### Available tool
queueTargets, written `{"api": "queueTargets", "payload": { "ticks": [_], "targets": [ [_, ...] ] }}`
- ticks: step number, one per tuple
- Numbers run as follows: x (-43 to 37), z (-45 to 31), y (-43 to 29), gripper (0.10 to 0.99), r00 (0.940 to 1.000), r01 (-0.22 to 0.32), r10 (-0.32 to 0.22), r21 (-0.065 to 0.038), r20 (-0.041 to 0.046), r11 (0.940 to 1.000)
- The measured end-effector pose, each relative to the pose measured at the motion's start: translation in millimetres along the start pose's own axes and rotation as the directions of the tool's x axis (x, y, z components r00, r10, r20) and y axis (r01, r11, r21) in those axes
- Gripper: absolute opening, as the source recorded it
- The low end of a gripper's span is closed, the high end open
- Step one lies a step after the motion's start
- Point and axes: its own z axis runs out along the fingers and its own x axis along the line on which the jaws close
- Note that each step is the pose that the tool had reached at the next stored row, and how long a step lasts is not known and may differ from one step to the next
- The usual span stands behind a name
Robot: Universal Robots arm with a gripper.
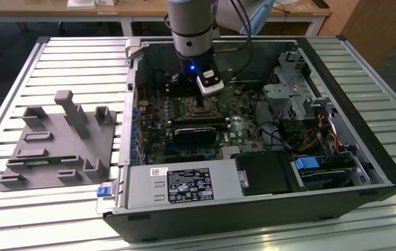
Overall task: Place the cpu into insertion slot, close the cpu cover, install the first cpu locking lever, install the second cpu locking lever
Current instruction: 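Install the first cpu locking lever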
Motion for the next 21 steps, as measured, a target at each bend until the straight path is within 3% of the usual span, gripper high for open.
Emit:
{"api": "queueTargets", "payload": {
  "ticks": [5,9,21],
  "targets": [
    [-6.5,1.5,1.6,0.106,0.9996,0.027,-0.027,-0.003,-0.0027,0.9996],
    [-7.0,-0.4,1.8,0.106,0.9996,0.027,-0.027,-0.003,-0.0028,0.9996],
    [-10.5,-26.5,3.9,0.106,0.9996,0.027,-0.027,-0.003,-0.0028,0.9996]
  ]
}}
